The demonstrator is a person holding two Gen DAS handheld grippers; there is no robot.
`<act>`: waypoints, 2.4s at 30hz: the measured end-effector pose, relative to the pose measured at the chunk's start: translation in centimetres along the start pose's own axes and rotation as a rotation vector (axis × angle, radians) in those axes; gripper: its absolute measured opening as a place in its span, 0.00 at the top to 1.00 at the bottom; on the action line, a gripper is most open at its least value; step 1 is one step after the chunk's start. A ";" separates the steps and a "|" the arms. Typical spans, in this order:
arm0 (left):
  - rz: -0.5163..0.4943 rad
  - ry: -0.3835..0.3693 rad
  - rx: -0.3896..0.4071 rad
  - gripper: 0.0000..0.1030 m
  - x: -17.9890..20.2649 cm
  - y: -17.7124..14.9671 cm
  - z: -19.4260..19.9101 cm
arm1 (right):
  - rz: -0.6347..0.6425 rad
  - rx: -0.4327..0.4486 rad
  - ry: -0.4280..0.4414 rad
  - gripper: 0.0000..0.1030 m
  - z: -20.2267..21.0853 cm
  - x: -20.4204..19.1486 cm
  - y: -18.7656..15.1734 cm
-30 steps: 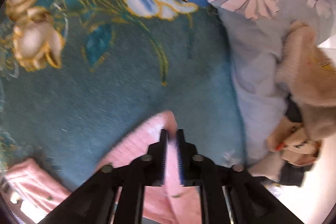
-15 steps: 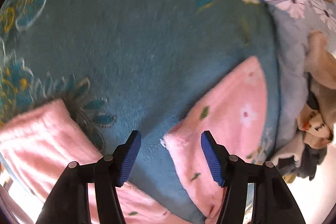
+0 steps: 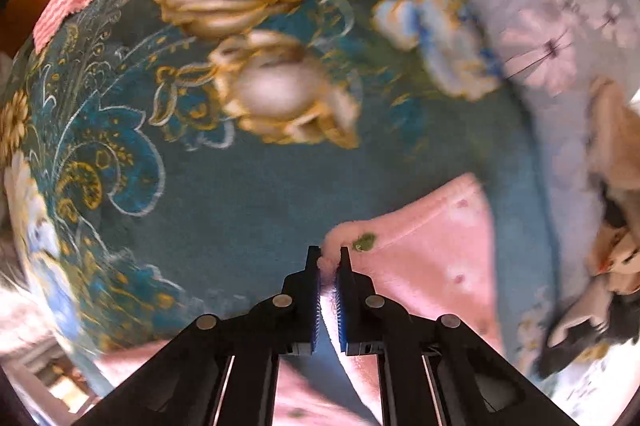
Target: Fold clothes
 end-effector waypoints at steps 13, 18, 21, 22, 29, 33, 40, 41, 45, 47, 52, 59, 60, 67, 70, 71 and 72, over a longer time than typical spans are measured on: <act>0.119 -0.114 -0.073 0.54 -0.9 -2.6 3.2 | -0.044 0.079 0.046 0.98 4.1 2.1 -1.3; 0.067 -0.161 -0.107 0.51 3.0 -5.7 5.3 | -0.090 0.117 0.051 0.93 6.1 5.4 -1.6; 0.041 -0.163 -0.142 0.49 5.9 -7.2 4.9 | -0.154 0.109 0.046 0.90 5.8 8.1 -1.6; 0.036 -0.162 -0.154 0.49 6.9 -7.5 4.6 | -0.184 0.104 0.051 0.86 5.5 9.1 -1.4; 0.093 -0.158 -0.239 0.46 13.2 -9.7 2.8 | -0.345 0.052 0.064 0.62 1.3 13.4 1.7; 0.074 -0.066 -0.241 0.46 15.1 -9.5 1.7 | -0.420 0.019 0.069 0.62 -1.4 15.4 3.9; 0.028 0.040 -0.250 0.45 17.8 -7.7 -0.6 | -0.506 -0.027 0.048 0.61 -5.8 17.5 7.2; 0.022 0.054 -0.252 0.45 18.2 -7.4 -1.0 | -0.519 -0.033 0.046 0.61 -6.3 17.6 7.6; -0.006 0.108 -0.257 0.43 19.8 -6.3 -2.3 | -0.561 -0.053 0.002 0.61 -8.3 18.1 8.6; -0.020 0.136 -0.260 0.42 20.5 -5.7 -3.0 | -0.581 -0.069 -0.035 0.61 -9.2 18.3 8.9; -0.035 0.200 -0.277 0.42 21.8 -4.8 -4.6 | -0.613 -0.081 -0.135 0.61 -10.2 18.5 8.7; -0.039 0.216 -0.264 0.45 21.7 -5.1 -4.8 | -0.589 -0.091 -0.213 0.87 -10.0 18.1 8.3; -0.037 0.221 -0.256 0.47 21.6 -5.1 -4.7 | -0.585 -0.091 -0.209 0.90 -9.9 18.1 8.0; -0.031 0.228 -0.223 0.92 20.4 -5.3 -3.7 | -0.569 -0.043 -0.122 0.95 -8.3 18.7 5.8; -0.062 0.150 -0.195 0.93 21.6 -4.2 -2.1 | -0.517 -0.008 -0.088 0.95 -7.2 17.6 6.1; -0.074 0.137 -0.180 0.93 22.1 -3.7 -1.6 | -0.481 0.003 -0.086 0.95 -6.8 16.8 6.8; -0.070 0.128 -0.169 0.93 22.7 -3.1 -1.3 | -0.458 0.013 -0.082 0.95 -6.5 16.2 7.5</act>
Point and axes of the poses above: each gripper's, at about its wrist camera, not at the fingertips, and z roughly against the way its jaws point, x to its right, y to its top, the point moved 7 cm from there along -z, roughly the way its jaws point, and after that the axes turned 11 degrees about y, right-handed, at the moved point
